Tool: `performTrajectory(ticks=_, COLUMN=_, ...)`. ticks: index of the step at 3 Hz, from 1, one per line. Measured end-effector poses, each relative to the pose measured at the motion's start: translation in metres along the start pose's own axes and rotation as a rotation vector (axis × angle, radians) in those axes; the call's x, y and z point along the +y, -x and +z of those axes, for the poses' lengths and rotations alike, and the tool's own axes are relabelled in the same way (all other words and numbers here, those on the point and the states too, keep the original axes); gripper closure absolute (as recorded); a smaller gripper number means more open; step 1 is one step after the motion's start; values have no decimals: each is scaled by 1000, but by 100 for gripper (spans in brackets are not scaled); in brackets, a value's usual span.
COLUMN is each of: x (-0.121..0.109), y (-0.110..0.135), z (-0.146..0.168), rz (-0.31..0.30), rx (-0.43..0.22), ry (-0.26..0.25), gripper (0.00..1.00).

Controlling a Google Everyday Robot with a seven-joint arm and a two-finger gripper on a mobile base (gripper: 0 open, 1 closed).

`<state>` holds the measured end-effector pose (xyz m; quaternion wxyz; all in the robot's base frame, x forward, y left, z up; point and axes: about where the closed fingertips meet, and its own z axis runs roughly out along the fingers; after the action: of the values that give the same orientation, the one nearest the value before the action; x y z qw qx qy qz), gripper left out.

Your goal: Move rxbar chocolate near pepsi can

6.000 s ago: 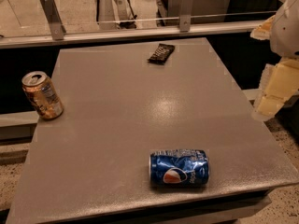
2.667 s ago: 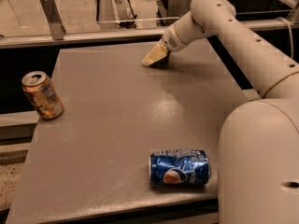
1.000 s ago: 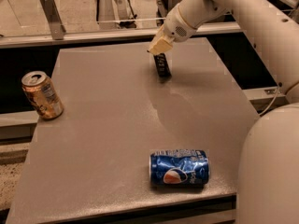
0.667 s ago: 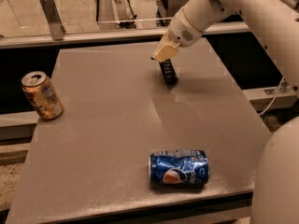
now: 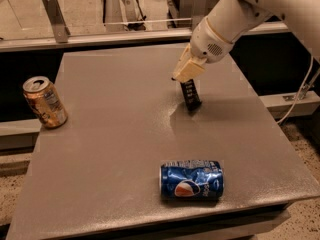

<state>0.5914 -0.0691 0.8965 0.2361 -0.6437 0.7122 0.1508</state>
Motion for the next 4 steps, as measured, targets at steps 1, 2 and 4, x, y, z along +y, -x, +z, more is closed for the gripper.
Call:
performTrajectory(ticks=1, x=38, y=0, z=-12, rz=-1, rx=6, ry=42, gripper=100)
performTrajectory(ticks=2, x=74, y=4, z=-19, rz=5, rx=5, ry=89, gripper=100)
performTrajectory(ticks=4, x=125, y=2, z=-21, rz=47, rx=14, ry=168, gripper=100)
